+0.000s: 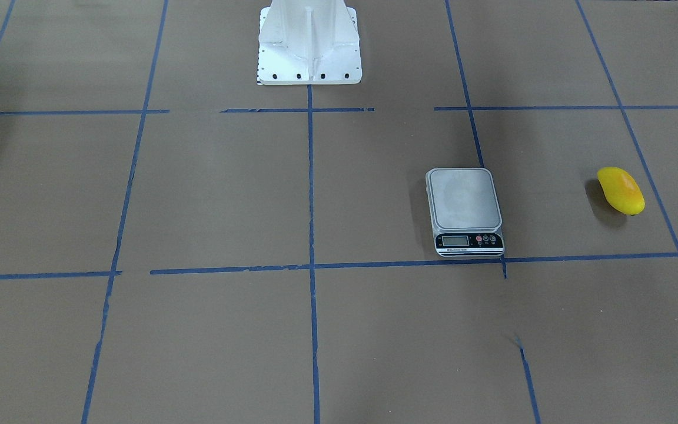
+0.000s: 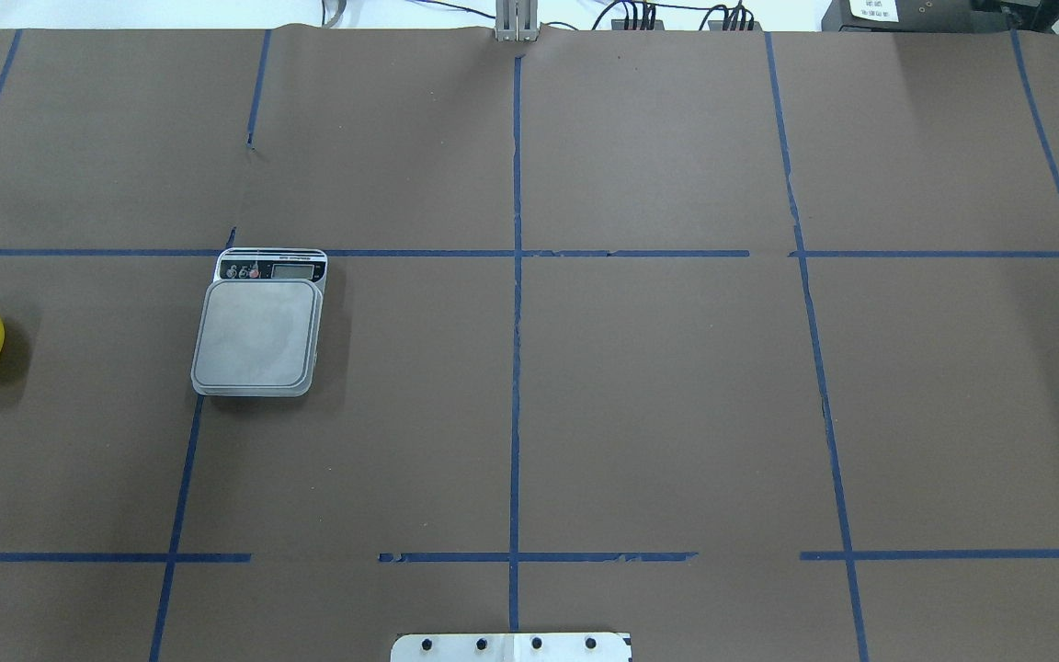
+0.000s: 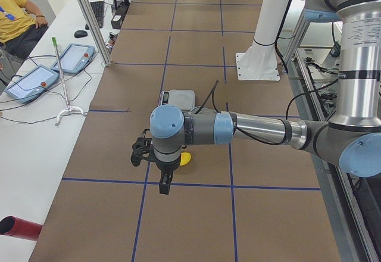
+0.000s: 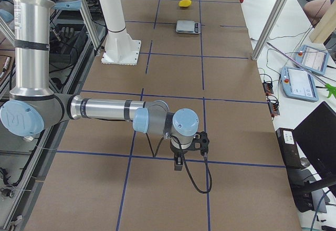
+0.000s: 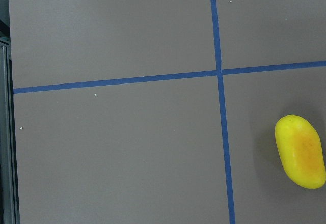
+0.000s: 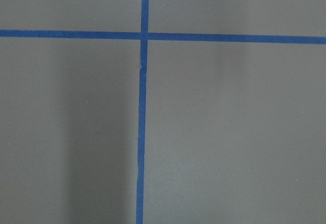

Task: Weigh mango
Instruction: 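Move the left gripper toward the yellow mango at the table edge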

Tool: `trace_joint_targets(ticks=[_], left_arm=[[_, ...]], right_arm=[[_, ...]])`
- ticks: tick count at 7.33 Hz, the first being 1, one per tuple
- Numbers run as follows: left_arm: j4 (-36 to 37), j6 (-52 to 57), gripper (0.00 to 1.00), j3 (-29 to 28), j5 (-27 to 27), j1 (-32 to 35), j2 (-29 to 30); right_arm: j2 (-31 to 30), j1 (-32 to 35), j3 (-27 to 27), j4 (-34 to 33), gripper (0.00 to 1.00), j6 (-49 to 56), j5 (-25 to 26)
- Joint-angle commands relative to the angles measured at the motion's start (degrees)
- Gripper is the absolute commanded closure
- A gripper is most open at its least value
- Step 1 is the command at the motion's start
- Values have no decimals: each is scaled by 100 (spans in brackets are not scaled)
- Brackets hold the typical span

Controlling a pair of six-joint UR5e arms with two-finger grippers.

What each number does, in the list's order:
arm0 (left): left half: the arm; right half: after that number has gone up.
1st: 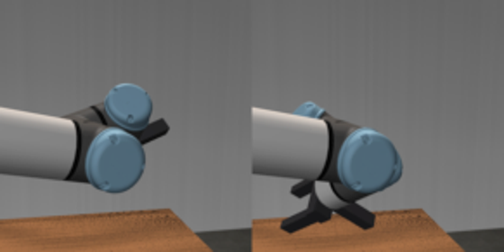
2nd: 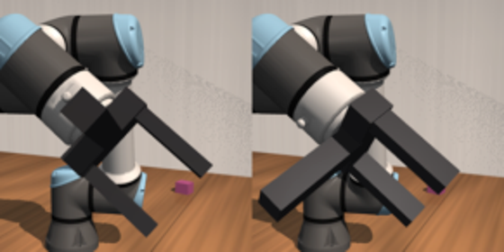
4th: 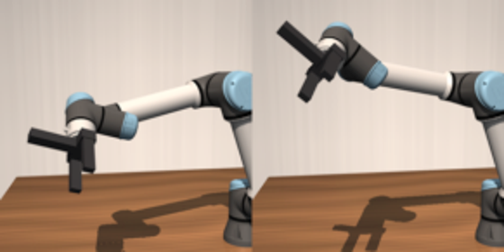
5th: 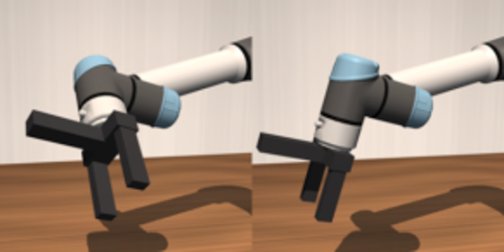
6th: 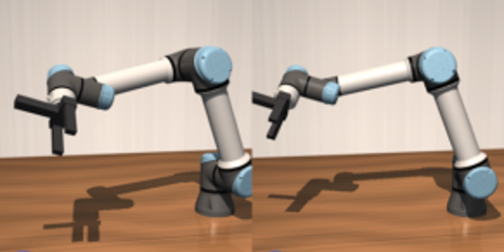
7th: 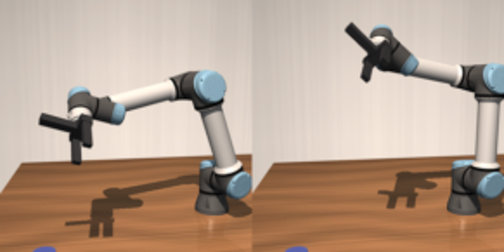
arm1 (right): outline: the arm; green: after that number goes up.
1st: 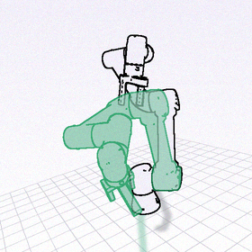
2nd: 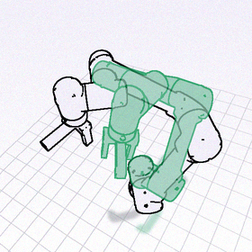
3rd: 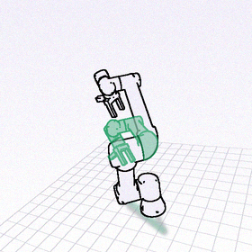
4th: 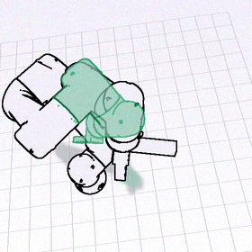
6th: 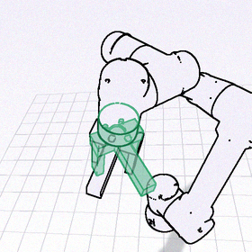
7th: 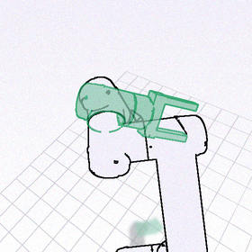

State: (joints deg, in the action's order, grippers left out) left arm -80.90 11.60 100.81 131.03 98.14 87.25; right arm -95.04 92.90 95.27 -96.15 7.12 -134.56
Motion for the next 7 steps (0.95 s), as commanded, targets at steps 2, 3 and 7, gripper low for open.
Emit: trace_joint_targets(ticks=[2,3,7], left_arm=[[100,-78,0,194,89,-23,-51],[119,-105,0,272,98,-23,-59],[-21,-131,0,141,107,-503,-50]], right_arm=[[-6,0,0,0,0,0,0],[-6,0,0,0,0,0,0],[3,0,0,0,0,0,0]])
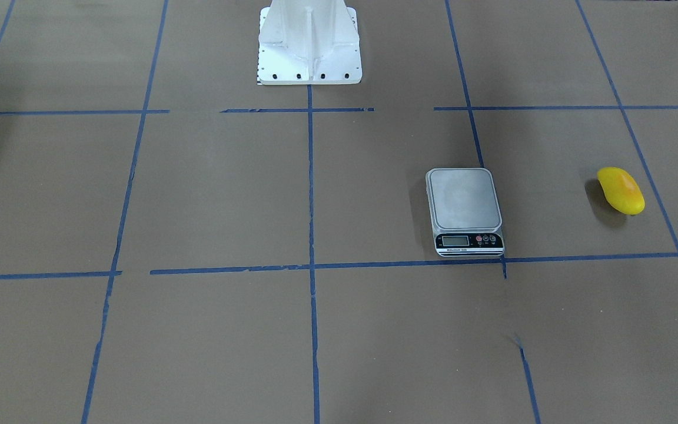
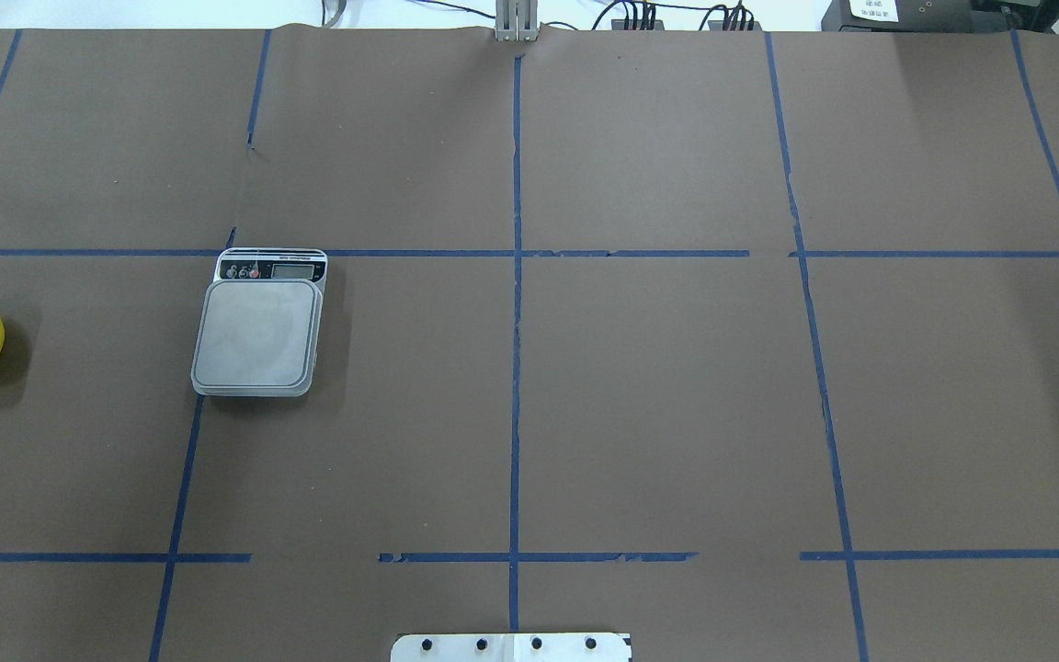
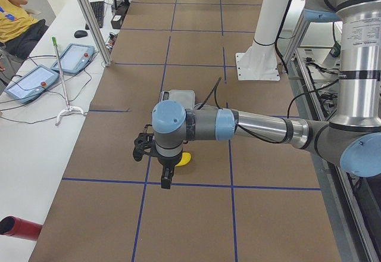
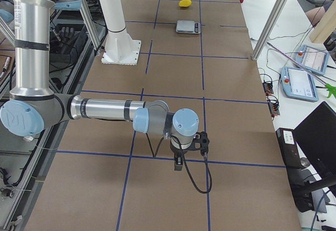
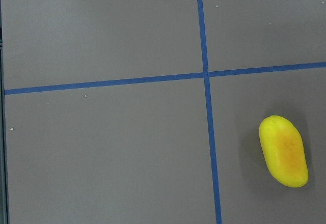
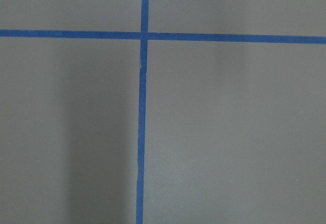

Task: Weigh mango
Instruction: 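Move the left gripper toward the yellow mango at the table edge, then lower the left gripper and close it around the yellow mango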

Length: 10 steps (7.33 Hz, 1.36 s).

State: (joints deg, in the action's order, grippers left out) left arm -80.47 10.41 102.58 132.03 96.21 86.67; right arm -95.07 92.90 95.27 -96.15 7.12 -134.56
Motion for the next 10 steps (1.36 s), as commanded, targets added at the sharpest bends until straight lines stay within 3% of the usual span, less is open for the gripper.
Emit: trace_joint_targets(ticks=[1,3,5,7,10], left_arm=[[-396,-691,0,-80,7,-653,60],[-1651,-2772,0,-360,6,-1872,69],[-2199,-4268,0,-667,7,-2237,78],[-2831,-4407,0,-1229,181,-2379,95],[-3062,-5188,0,-1617,191,-3133,393]], right_arm=[[-3,0,0,0,0,0,0],[-3,0,0,0,0,0,0],[6,0,0,0,0,0,0],[-3,0,0,0,0,0,0],[-3,0,0,0,0,0,0]])
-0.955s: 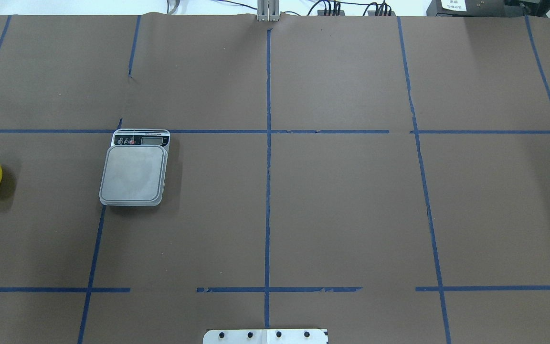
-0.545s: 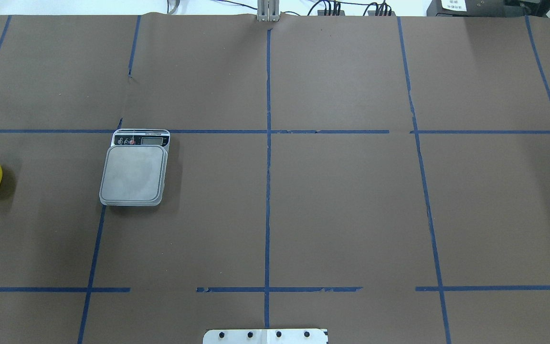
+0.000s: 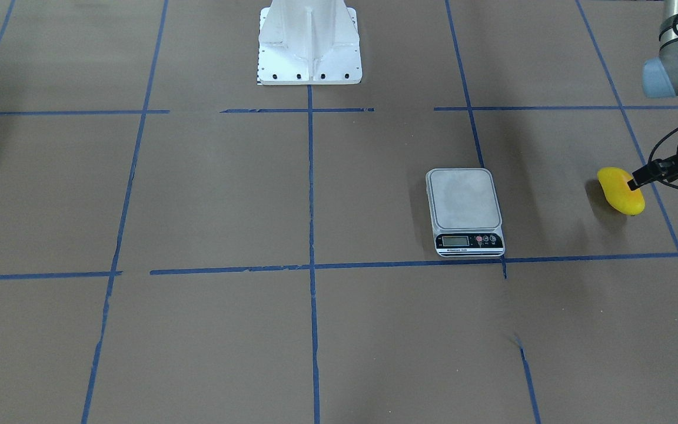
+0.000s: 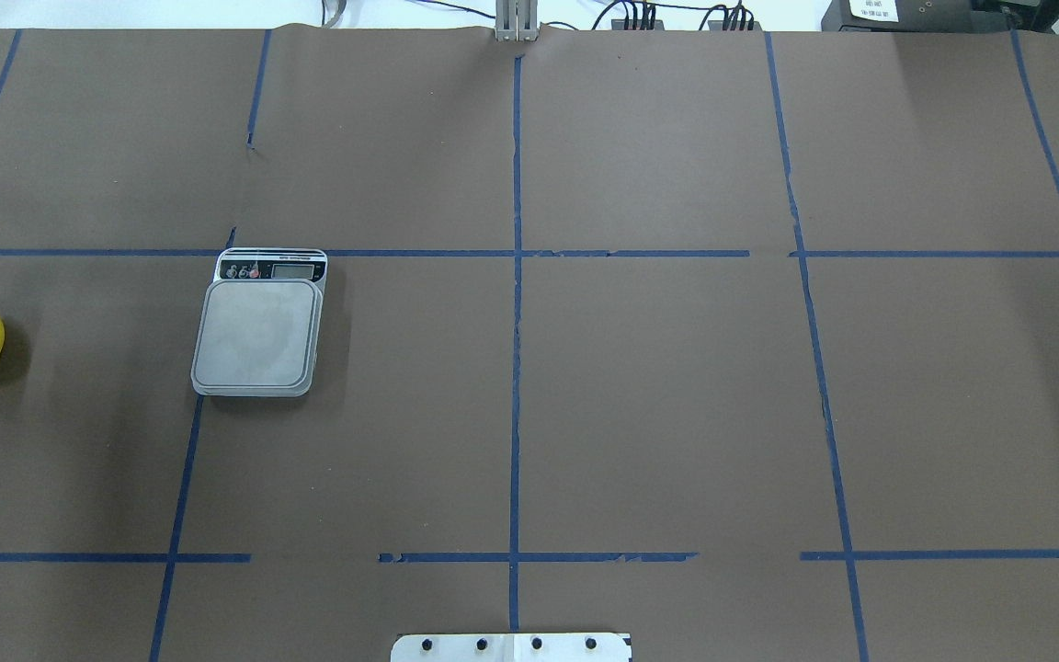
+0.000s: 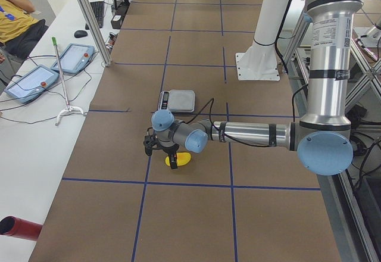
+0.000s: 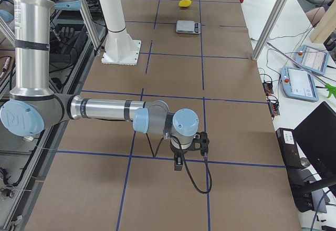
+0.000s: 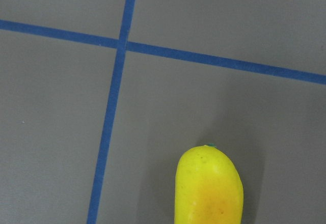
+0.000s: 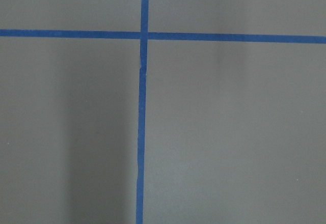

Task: Weigh mango
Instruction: 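Lower the left gripper and close it around the yellow mango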

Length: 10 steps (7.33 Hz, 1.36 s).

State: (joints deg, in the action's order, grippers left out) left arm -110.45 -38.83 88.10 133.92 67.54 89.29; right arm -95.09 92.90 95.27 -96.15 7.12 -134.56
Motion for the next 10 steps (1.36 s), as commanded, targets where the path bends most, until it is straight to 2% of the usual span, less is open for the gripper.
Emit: trace_joint_targets(ticks=[1,3,4,5,6,7,8,9,10], left_arm=[[-125,-266,0,-336,-7,-415,141],[-449,-266,0,-626,-24,-557,141],[-468,-275,24,-628,-24,-584,141],[-460,-327,93,-610,-24,-584,132],[-460,-319,100,-532,-16,-584,150],[-451,-327,100,-357,2,-575,150],[-303,-528,100,297,150,-584,193],[-32,-1156,100,695,421,-575,559],[32,-1911,100,743,433,-584,1076]], right_arm=[[0,0,0,0,0,0,0],[8,0,0,0,0,-9,0],[0,0,0,0,0,0,0],[8,0,0,0,0,0,0],[0,0,0,0,0,0,0],[0,0,0,0,0,0,0],[0,0,0,0,0,0,0],[8,0,0,0,0,0,0],[0,0,0,0,0,0,0]])
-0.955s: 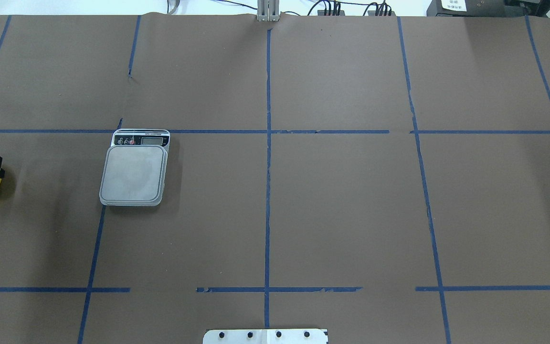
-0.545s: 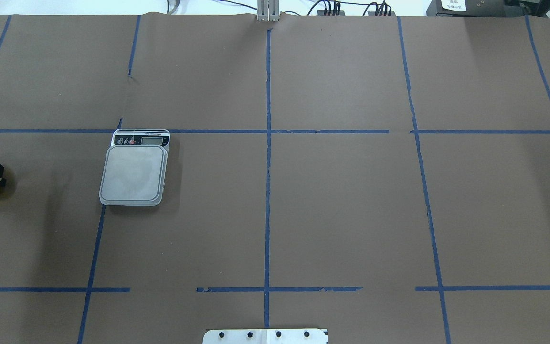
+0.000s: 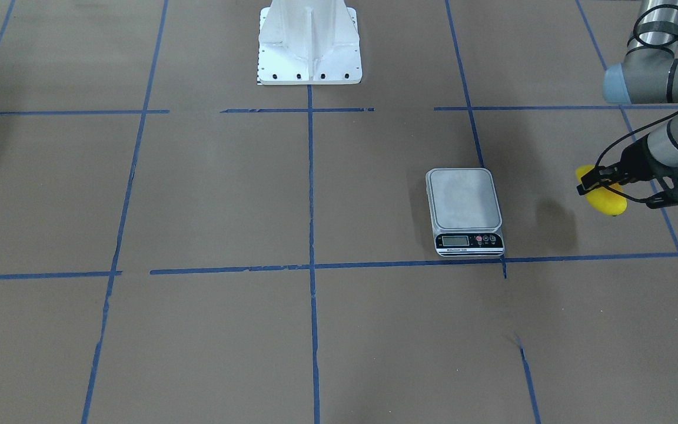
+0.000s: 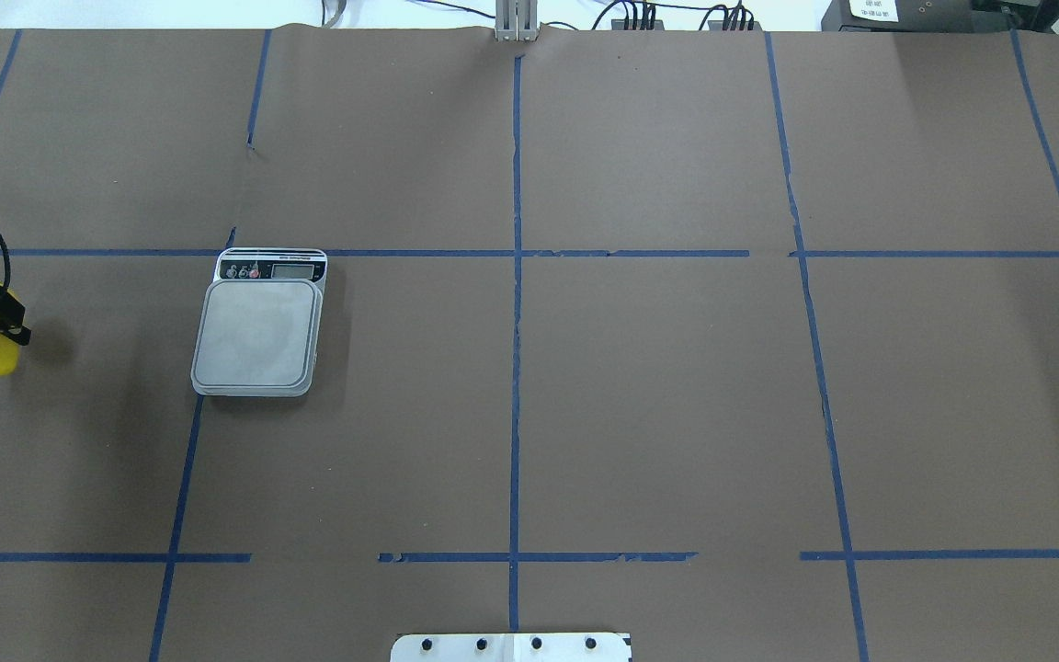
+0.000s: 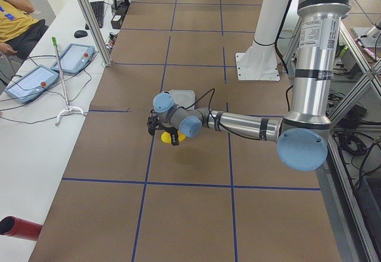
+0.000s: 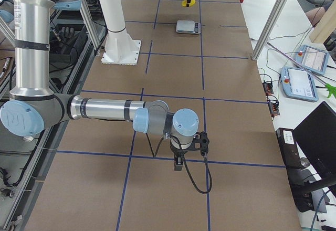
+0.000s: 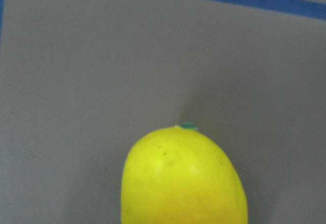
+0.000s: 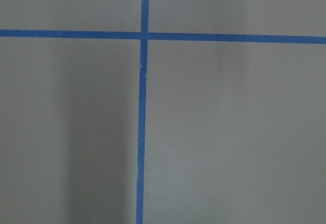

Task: Weigh mango
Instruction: 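Carry the mango with the left gripper and lower it onto the scale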

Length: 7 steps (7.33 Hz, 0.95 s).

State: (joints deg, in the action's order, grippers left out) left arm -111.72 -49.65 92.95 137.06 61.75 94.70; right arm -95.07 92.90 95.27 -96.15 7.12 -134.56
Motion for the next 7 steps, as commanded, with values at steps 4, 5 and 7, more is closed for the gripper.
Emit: trace_joint_targets(ticks=[4,5,7], left_arm=[[713,-2426,100,154,-815,-1469,1980],[722,-2427,100,179,-969,-1760,1921],[949,-2357,100,180,-997,-1754,1859]], right_arm=[[6,0,0,0,0,0,0],[6,0,0,0,0,0,0],[6,0,0,0,0,0,0]])
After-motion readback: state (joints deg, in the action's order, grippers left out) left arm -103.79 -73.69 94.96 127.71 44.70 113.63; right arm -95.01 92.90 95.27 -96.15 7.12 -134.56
